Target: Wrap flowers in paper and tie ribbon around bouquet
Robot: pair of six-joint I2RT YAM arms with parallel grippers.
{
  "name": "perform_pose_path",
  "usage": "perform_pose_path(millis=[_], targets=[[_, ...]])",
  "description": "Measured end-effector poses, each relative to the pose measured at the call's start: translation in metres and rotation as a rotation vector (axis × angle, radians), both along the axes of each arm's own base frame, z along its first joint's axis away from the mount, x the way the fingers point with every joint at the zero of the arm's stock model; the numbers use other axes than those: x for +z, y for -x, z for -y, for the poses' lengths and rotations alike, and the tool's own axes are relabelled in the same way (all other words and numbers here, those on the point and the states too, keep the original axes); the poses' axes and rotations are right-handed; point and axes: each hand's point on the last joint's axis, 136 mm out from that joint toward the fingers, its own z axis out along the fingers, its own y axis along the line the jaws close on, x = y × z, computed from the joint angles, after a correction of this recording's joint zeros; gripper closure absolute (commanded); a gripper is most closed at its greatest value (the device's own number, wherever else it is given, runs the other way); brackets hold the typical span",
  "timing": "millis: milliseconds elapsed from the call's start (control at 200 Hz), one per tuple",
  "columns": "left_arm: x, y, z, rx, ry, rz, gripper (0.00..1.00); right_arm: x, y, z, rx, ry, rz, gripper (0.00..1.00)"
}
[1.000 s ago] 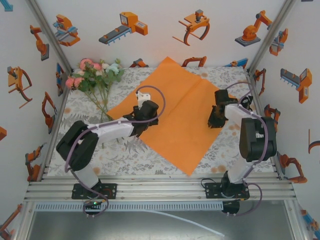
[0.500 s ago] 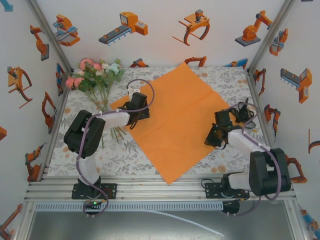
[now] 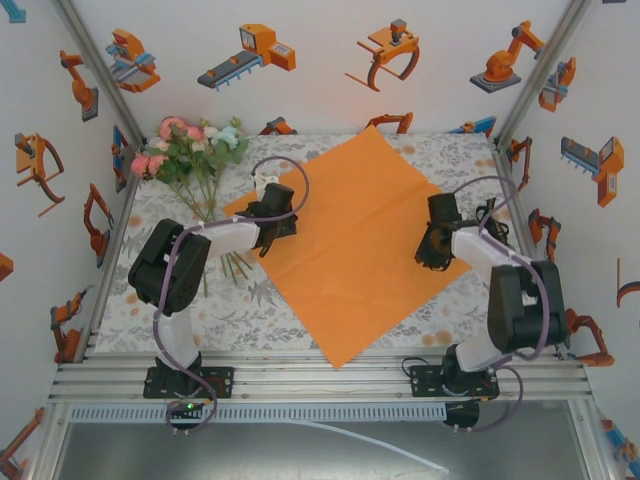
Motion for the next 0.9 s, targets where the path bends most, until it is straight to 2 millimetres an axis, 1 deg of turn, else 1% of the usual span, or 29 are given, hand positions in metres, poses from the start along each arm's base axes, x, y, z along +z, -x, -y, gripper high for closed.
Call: perform_pose_path(millis=[60,335,471,571,666,726,771,776,806,816,841,846,871,896], targets=[[-0.002,-0.001,-0.004,0.027,0.003,0.004,0.44,-0.009,-0.007,0.003,0.004,0.008,-0.032,0.75],[-0.001,-0.005,-0.017,0.143,0.065,0.027,0.45,-0.007,-0.069,0.003,0.025,-0.001,0.003,0.75],[0.001,-0.008,-0.021,0.18,0.096,0.031,0.42,-0.005,-0.099,0.004,0.033,-0.009,0.019,0.75],[0.002,-0.011,-0.022,0.184,0.112,0.028,0.38,-0.006,-0.102,0.003,0.048,-0.014,-0.011,0.75],[0.005,-0.01,-0.026,0.182,0.105,0.02,0.37,0.0,-0.103,0.001,0.063,-0.022,-0.02,0.74],[0.016,-0.008,-0.031,0.177,0.097,0.026,0.37,0.014,-0.102,-0.002,0.07,-0.039,0.0,0.73],[0.033,-0.007,-0.036,0.171,0.095,0.043,0.37,0.03,-0.1,-0.005,0.077,-0.054,0.026,0.72],[0.036,-0.007,-0.036,0.17,0.095,0.046,0.37,0.035,-0.099,-0.005,0.079,-0.058,0.036,0.71],[0.049,-0.006,-0.039,0.168,0.101,0.065,0.37,0.047,-0.098,-0.007,0.083,-0.067,0.062,0.7],[0.055,-0.006,-0.041,0.168,0.104,0.074,0.38,0.057,-0.097,-0.008,0.088,-0.075,0.083,0.7],[0.069,-0.005,-0.045,0.167,0.108,0.094,0.39,0.07,-0.095,-0.011,0.093,-0.086,0.11,0.7],[0.075,-0.006,-0.047,0.168,0.112,0.104,0.39,0.073,-0.094,-0.011,0.095,-0.09,0.118,0.69],[0.086,-0.005,-0.051,0.169,0.116,0.12,0.4,0.091,-0.09,-0.014,0.103,-0.102,0.159,0.69],[0.103,-0.005,-0.058,0.175,0.12,0.143,0.41,0.111,-0.085,-0.018,0.114,-0.117,0.207,0.69]])
